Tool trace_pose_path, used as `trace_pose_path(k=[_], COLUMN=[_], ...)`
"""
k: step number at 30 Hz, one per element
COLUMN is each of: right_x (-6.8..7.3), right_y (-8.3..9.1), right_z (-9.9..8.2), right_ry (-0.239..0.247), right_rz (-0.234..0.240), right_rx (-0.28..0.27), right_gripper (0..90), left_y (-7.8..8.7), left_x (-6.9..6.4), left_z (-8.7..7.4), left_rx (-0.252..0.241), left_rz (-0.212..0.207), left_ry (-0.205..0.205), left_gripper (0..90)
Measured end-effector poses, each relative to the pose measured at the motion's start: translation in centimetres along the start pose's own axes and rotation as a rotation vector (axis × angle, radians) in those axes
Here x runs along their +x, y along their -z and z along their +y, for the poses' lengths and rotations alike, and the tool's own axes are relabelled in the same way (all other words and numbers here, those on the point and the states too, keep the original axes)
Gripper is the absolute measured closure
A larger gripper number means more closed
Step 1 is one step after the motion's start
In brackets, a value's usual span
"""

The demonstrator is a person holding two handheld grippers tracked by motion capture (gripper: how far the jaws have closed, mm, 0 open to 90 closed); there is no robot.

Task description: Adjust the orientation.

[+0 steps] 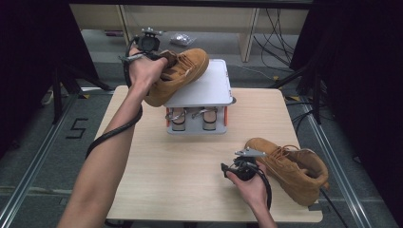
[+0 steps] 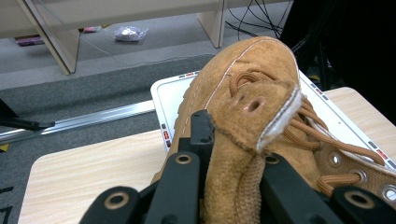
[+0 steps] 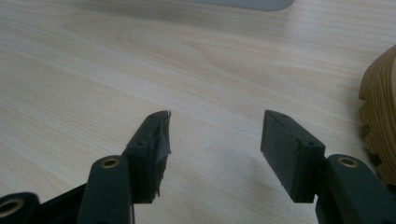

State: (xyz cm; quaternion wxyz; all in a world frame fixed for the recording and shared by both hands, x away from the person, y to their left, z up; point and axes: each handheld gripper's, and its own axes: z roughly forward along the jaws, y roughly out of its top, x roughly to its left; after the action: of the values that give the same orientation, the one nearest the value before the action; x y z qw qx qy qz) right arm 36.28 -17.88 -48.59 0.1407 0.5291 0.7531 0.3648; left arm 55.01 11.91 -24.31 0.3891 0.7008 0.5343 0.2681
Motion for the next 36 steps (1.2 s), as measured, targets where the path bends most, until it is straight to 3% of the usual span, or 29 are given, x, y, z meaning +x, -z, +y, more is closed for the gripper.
trace_pose_path(k=[9, 11, 12, 13, 15, 17, 19, 21, 23, 27, 36], right_x=[-0.1, 0.1, -0.1, 0.1, 0.0, 0.0, -0.2, 0.0, -0.2, -0.3, -0.3], right_y=[0.0, 0.0, 0.0, 0.0, 0.1, -0.1, -0.2, -0.2, -0.2, -0.2, -0.3], right_z=[-0.1, -0.1, -0.1, -0.2, -0.2, -0.2, -0.2, -0.2, -0.2, -0.2, -0.2], right_ry=[0.009, -0.019, 0.014, -0.007, 0.002, -0.006, 0.02, -0.01, 0.013, 0.011, 0.018], right_rz=[-0.016, -0.009, -0.014, -0.008, -0.012, -0.002, -0.001, -0.005, -0.004, -0.004, -0.002], right_rx=[-0.001, 0.012, 0.005, 0.004, 0.015, 0.006, 0.002, 0.004, 0.004, 0.005, 0.006], right_gripper=[42.8, 42.8, 42.8, 42.7, 42.7, 42.6, 42.5, 42.5, 42.3, 41.9, 41.1], left_y=[-1.2, -1.5, -1.6, -1.7, -1.9, -2.2, -2.4, -2.7, -3.0, -3.5, -3.8], left_x=[0.1, 0.1, 0.2, 0.3, 0.6, 1.0, 1.4, 1.8, 2.5, 3.5, 3.9], left_z=[0.5, 0.4, 0.5, 0.5, 0.4, 0.3, 0.2, -0.1, -0.2, -0.7, -0.8], left_rx=[0.028, 0.022, 0.024, 0.02, 0.02, 0.015, 0.014, 0.009, 0.009, 0.002, -0.009], left_rz=[0.014, 0.03, 0.027, 0.027, 0.033, 0.036, 0.035, 0.034, 0.02, 0.013, 0.009], left_ry=[-0.003, -0.022, -0.025, -0.02, -0.039, -0.033, -0.036, -0.034, 0.002, 0.047, 0.077], left_gripper=[81.8, 81.2, 80.9, 80.5, 79.3, 78.2, 76.8, 74.8, 72.6, 69.2, 56.8])
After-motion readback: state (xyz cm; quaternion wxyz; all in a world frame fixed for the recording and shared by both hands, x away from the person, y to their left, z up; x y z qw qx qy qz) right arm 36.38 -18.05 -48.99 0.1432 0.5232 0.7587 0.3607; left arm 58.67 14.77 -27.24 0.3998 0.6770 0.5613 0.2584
